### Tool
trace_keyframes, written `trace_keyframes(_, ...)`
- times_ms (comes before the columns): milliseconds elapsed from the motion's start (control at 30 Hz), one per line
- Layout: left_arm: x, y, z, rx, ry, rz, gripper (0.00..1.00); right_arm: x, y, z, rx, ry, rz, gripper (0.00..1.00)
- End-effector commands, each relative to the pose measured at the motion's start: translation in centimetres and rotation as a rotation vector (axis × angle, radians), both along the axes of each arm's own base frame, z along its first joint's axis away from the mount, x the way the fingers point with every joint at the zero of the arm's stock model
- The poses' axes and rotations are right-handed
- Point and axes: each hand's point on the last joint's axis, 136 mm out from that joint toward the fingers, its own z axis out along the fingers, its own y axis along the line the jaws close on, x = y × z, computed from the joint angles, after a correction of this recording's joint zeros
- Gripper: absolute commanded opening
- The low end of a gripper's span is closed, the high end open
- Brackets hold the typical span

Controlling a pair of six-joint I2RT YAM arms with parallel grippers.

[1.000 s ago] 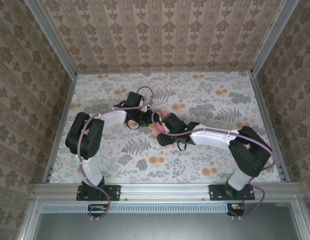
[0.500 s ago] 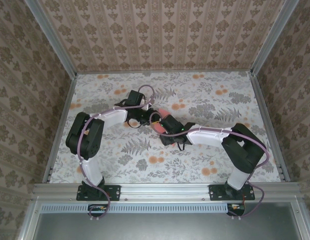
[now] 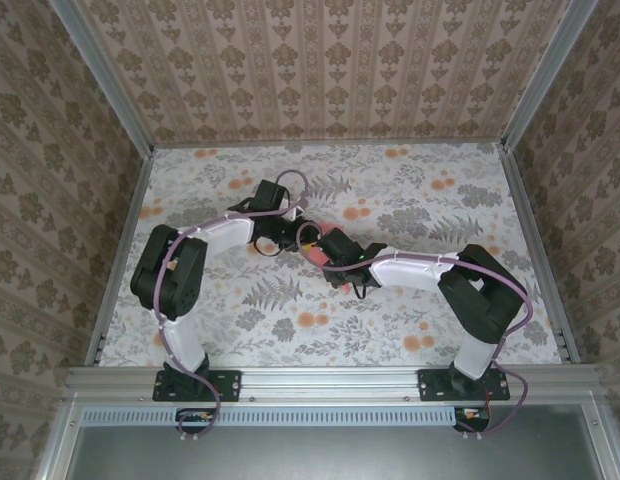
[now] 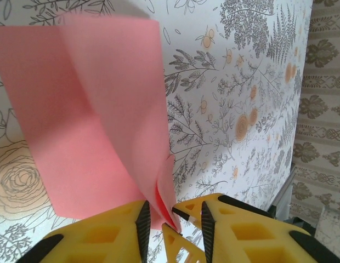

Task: Fold a paper plane with a square sheet of paper (fold left side to right side)
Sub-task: Fourth fold the wing at the center of the table.

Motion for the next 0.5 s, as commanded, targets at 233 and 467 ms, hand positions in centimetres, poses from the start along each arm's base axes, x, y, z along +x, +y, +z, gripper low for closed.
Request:
trace_keyframes(233, 0.4, 2.9, 4.1, -0.006, -0.094, 0.041, 0.53, -0.6, 0.8, -0.2, 0.092, 0.077, 0.001, 0.00)
trace_keyframes(467, -0.1, 4.1, 1.7, 0.007, -0.035, 0.084, 0.47, -1.0, 0.9, -0.2, 0.239, 0.155, -0.022, 0.00)
